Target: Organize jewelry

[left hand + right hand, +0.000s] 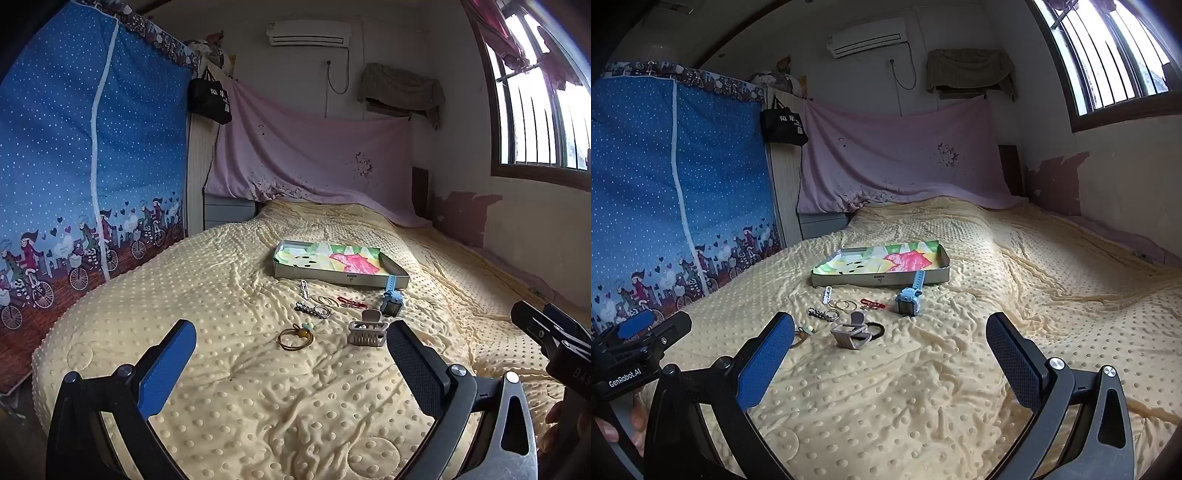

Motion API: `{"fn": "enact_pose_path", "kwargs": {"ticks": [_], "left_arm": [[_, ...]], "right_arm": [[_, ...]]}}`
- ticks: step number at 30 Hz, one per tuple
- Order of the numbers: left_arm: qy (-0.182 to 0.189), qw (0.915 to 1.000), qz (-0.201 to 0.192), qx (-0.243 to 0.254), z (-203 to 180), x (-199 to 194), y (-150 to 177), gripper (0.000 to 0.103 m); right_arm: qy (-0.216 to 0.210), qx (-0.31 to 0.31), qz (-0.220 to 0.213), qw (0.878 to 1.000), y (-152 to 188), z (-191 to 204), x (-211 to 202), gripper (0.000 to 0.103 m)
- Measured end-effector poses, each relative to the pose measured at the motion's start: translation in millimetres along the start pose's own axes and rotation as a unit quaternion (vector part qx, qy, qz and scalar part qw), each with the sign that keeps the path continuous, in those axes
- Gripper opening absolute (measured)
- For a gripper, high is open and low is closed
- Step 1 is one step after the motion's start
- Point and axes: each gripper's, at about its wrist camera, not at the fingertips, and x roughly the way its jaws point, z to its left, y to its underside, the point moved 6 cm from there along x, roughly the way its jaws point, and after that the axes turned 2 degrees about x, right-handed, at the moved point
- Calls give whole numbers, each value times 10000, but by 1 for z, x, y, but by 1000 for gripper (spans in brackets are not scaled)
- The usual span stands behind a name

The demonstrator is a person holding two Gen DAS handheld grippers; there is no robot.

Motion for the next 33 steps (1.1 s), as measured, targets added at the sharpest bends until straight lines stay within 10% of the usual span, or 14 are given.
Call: {"fn": "enact_pose_path", "kwargs": {"ticks": [33], "left_arm": [[9, 10000, 6, 9, 0, -1, 0, 103]], "right_arm": [[-10, 16, -1, 10000, 0, 0, -3, 102]]}}
